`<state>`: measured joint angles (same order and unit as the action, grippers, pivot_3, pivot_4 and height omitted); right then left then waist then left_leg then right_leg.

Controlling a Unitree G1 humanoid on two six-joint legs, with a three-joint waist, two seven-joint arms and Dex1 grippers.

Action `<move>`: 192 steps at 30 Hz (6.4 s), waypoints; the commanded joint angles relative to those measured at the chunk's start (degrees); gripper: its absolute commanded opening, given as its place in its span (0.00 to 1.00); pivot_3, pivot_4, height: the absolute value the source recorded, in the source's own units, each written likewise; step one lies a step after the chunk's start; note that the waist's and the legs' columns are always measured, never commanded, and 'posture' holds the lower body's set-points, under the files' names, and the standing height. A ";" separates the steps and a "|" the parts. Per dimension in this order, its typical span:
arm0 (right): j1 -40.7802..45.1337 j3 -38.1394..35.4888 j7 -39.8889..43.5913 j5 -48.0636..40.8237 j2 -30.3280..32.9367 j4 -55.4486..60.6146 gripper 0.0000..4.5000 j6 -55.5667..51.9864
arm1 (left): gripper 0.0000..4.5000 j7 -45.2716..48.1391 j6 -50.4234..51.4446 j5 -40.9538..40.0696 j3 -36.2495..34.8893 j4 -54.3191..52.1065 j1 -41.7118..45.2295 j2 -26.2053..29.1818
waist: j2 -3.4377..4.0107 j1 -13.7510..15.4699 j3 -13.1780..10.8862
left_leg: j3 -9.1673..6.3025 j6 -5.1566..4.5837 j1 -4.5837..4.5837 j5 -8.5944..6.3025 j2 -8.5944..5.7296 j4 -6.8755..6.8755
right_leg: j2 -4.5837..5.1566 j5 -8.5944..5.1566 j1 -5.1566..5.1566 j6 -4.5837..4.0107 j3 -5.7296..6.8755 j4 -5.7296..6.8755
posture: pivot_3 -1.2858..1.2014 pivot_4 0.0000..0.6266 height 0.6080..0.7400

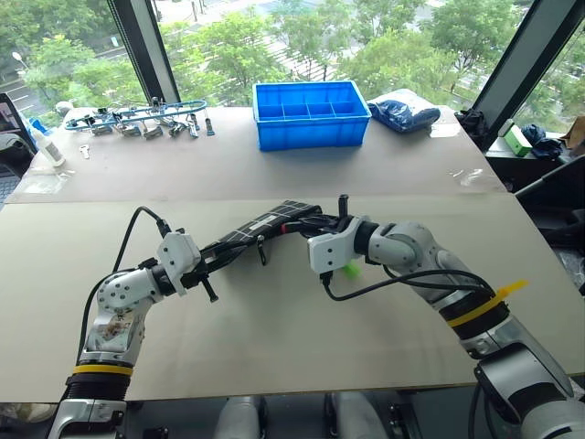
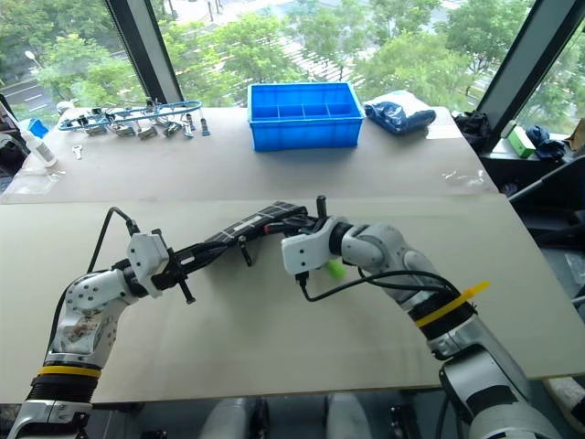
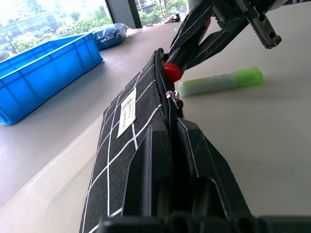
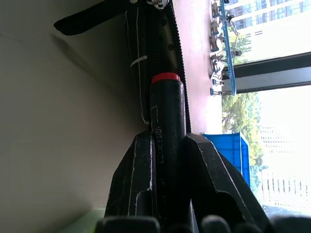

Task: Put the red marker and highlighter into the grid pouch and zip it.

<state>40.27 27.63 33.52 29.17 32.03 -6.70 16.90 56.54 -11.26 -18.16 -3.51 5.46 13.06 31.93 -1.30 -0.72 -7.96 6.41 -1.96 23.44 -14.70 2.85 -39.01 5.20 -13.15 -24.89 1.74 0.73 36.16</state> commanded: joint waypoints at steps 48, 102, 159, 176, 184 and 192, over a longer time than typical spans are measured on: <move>7.07 0.51 -1.89 -6.49 -13.76 -20.67 0.34 20.90 | 0.00 -0.58 -0.31 -0.51 0.89 -1.52 1.33 -1.93 | 0.01 -0.17 0.00 | 0.01 0.16 -0.05 0.09 0.02 0.00 | -0.01 0.01 0.03 -0.01 -0.01 0.06 | 0.52 0.24 1.00; -12.81 -17.12 -9.56 -35.87 -9.52 14.64 0.48 -72.87 | 0.00 -3.11 -0.41 -0.19 0.57 -3.27 -1.23 -2.84 | -0.03 -0.04 0.03 | -0.18 -0.32 -0.51 -0.19 0.00 -0.01 | 0.01 0.02 0.61 -0.02 0.08 -0.01 | 0.52 0.24 1.00; 5.96 4.49 6.17 1.72 -3.90 -3.81 0.23 6.98 | 0.00 -1.03 -0.29 -0.21 1.58 -1.23 1.56 -3.05 | 0.00 -0.02 0.00 | -0.07 -0.28 -0.35 -0.17 0.00 -0.04 | 0.02 0.02 0.47 0.01 0.09 -0.09 | 0.52 0.24 1.00; 10.25 -7.27 9.02 -10.72 -2.25 -10.51 0.79 6.07 | 0.00 -1.45 -0.78 -0.18 1.53 -1.20 1.30 -3.02 | 0.00 0.07 -0.01 | -0.06 -0.21 -0.34 -0.13 0.00 -0.03 | 0.04 0.02 0.47 0.01 0.09 -0.08 | 0.52 0.24 1.00; -1.69 -20.37 25.86 -45.72 3.11 11.66 0.79 -34.52 | 0.00 -1.45 -0.88 -0.27 1.57 -1.17 1.18 -2.96 | 0.00 0.25 0.00 | -0.10 -0.29 -0.36 -0.17 0.06 0.00 | 0.02 0.03 0.52 -0.01 0.10 -0.09 | 0.52 0.24 1.00; -15.82 -19.92 14.97 -65.04 -4.29 24.89 0.79 -67.40 | 0.00 -1.34 -0.90 -0.25 1.62 -0.68 1.70 -2.98 | -0.01 0.11 0.00 | -0.50 -0.45 -0.49 -0.27 0.06 0.03 | 0.05 0.04 0.57 -0.04 0.02 -0.06 | 0.52 0.24 1.00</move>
<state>24.54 6.69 53.91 -33.89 30.56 15.29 -45.47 55.22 -11.32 -18.04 -1.30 5.77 13.92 28.88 -1.30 -0.61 -7.96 5.89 -2.40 22.94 -14.97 2.91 -38.98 5.23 -13.12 -24.32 1.68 0.75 36.11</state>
